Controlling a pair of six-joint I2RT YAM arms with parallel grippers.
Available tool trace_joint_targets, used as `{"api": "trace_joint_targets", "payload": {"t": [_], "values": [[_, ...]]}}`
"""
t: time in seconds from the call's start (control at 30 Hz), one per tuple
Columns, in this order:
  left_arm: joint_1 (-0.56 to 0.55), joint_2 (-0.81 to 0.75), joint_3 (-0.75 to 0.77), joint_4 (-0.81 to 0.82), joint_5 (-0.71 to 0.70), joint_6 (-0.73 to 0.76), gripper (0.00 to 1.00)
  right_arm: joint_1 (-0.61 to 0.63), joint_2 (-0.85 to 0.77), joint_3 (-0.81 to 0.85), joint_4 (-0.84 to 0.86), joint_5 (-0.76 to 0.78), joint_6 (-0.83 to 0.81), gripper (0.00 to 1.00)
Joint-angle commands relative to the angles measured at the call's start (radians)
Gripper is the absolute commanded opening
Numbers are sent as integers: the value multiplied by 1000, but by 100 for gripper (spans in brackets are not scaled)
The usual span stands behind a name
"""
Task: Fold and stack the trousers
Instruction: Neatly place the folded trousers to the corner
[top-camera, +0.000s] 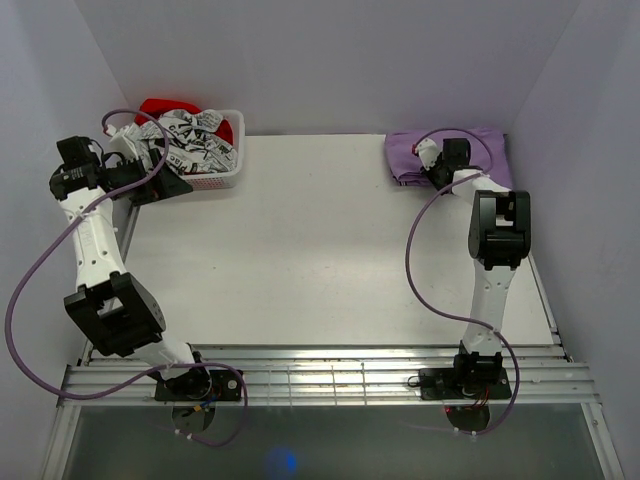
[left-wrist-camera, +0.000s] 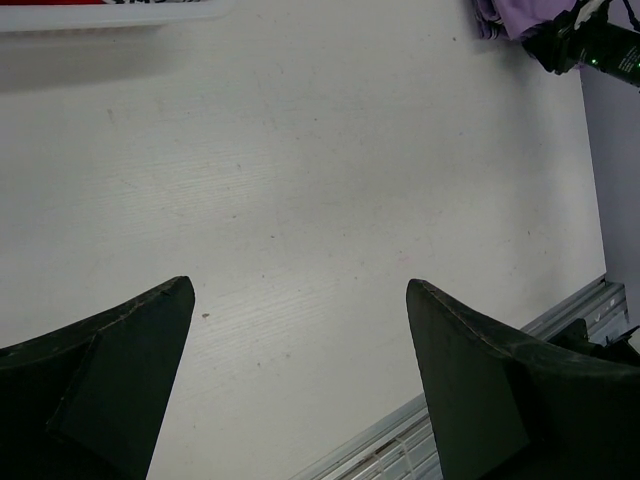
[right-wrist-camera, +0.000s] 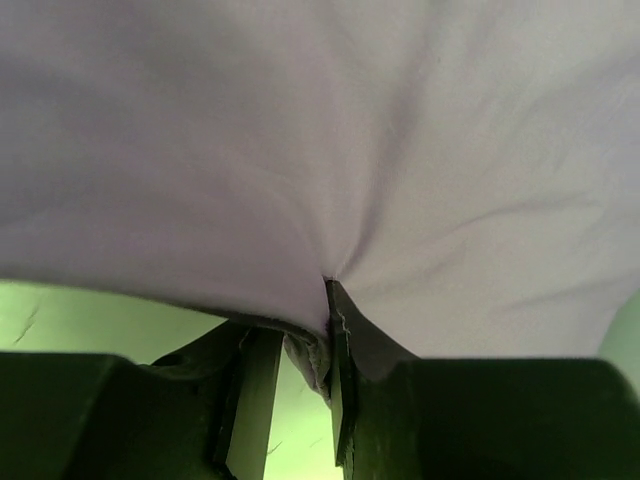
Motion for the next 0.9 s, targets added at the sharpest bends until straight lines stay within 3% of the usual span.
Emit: {"api": "trace_joint_targets", "payload": {"t": [0.0, 0.17, 0.4, 0.47, 0.53, 0.57, 0.63, 0.67, 0.87], "values": [[0, 2, -30, 30, 8, 0, 98, -39, 117, 50, -82, 24, -15, 29], [-6, 14, -39, 56, 7, -34, 98, -55, 155, 90, -81, -9, -56, 30], [-12, 47, -9, 78, 23, -35, 98, -70, 91, -9, -70, -23, -145, 33], [-12, 55, 17, 70, 37, -28, 98, -70, 51, -34, -67, -19, -170, 47], [-12, 41, 24, 71, 40, -16, 98, -70, 3, -86, -62, -36, -173, 69], [-14, 32, 23, 81, 43, 0, 98, -70, -58, -100, -61, -90, -165, 85], [-15, 8, 24, 91, 29, 6, 98, -67, -122, -103, -85, -129, -148, 96], [-15, 5, 26, 93, 23, 14, 98, -66, -174, -86, -114, -166, -139, 90], [-32, 49, 104, 69, -78, 119, 98, -64, -401, -26, -327, -258, -95, 90]]}}
